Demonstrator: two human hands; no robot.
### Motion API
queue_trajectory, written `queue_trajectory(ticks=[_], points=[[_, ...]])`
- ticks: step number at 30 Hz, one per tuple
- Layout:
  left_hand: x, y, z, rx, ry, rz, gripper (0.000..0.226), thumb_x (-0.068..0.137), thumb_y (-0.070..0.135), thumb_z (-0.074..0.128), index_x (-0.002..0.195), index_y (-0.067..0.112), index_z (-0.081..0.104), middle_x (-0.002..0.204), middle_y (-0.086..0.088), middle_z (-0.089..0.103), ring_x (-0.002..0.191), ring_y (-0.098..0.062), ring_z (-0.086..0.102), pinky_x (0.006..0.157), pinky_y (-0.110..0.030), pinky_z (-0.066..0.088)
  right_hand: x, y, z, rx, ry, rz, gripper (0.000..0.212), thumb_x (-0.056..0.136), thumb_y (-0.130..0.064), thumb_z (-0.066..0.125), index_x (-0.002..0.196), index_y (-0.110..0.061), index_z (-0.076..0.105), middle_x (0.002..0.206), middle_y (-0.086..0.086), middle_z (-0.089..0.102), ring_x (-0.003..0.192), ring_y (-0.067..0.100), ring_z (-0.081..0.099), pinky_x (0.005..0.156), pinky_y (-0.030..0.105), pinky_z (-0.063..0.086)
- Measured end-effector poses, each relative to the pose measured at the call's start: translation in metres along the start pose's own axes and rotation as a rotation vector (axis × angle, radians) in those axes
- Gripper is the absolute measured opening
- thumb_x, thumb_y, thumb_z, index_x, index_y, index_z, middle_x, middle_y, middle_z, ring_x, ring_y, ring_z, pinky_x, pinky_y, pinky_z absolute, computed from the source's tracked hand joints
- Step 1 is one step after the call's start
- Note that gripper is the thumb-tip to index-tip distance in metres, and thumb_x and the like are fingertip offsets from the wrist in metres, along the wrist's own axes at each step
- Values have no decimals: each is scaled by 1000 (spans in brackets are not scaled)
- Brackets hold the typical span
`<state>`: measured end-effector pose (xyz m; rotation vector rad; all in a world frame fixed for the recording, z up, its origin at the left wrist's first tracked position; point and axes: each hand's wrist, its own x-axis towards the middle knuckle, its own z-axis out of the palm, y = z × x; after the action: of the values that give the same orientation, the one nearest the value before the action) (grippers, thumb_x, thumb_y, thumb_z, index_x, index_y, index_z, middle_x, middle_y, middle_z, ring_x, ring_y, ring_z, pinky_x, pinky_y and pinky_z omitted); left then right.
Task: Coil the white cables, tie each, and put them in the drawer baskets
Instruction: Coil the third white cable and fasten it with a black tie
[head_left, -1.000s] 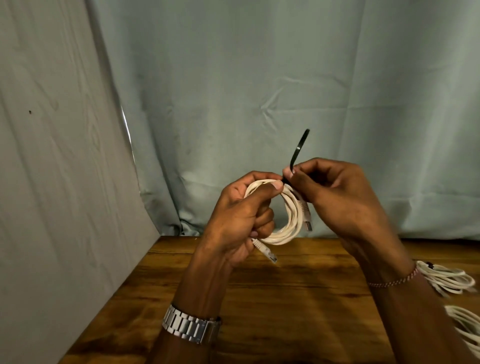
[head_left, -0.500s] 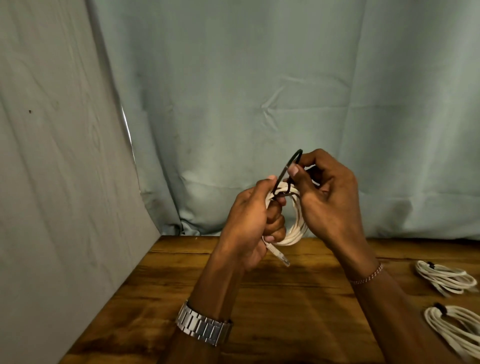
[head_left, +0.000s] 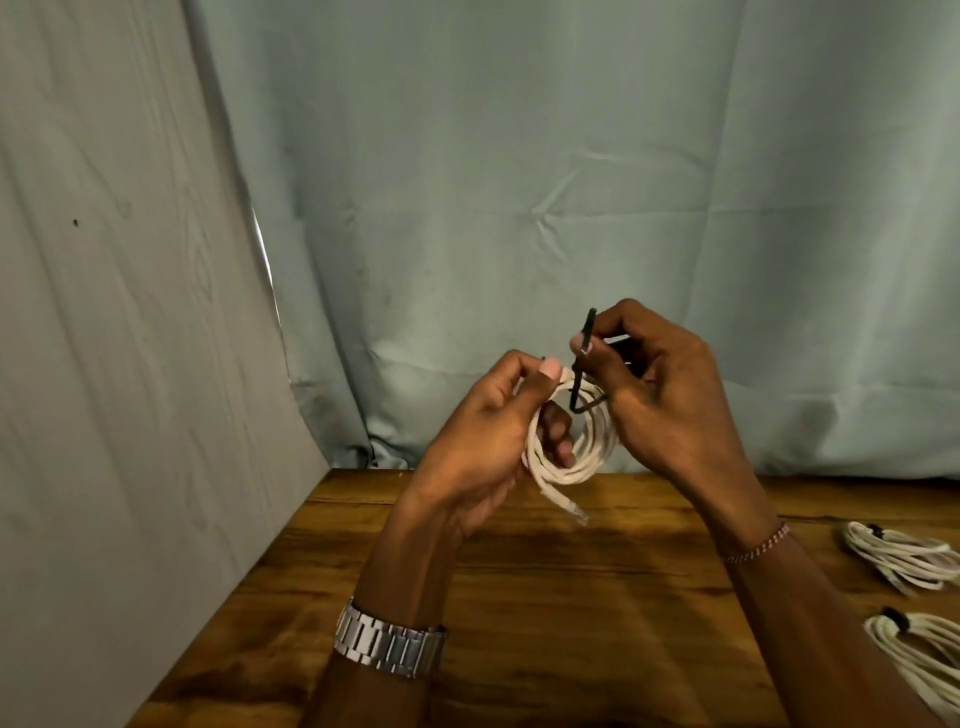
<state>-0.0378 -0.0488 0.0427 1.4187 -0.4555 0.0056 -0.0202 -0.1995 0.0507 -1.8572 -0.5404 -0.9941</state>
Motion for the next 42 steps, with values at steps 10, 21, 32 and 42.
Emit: queue_trajectory(ticks=[10, 21, 32, 42], points=[[0, -3, -12, 327, 32, 97, 16, 105, 18, 49, 110, 7, 59, 84, -7, 61, 63, -13, 61, 64, -29, 57, -4, 1, 4, -182, -7, -87, 11, 95, -31, 67, 93, -21, 73, 86, -9, 74, 75, 4, 69, 62, 30, 58], [2, -7, -24, 843, -19, 190, 18, 106, 35, 44, 109, 20, 54, 77, 8, 53, 70, -11, 53, 70, -43, 51, -5, 4, 4, -84, -110, 18, 7, 95, -26, 69, 90, -25, 73, 80, -15, 72, 77, 0, 69, 63, 19, 55], [8, -9, -16, 892, 173, 259, 27, 105, 41, 41, 109, 18, 55, 85, -1, 61, 65, -11, 56, 56, -29, 48, -4, 1, 1, 157, -161, 77, 8, 99, -16, 63, 91, -16, 66, 87, -1, 72, 81, 16, 72, 68, 43, 62], [5, -8, -16, 903, 287, 202, 27, 105, 41, 42, 106, 17, 56, 87, 0, 63, 70, -13, 61, 60, -33, 52, -8, -7, 4, 293, -245, 101, 9, 98, -9, 63, 89, -10, 67, 85, 3, 70, 83, 15, 71, 71, 26, 55]])
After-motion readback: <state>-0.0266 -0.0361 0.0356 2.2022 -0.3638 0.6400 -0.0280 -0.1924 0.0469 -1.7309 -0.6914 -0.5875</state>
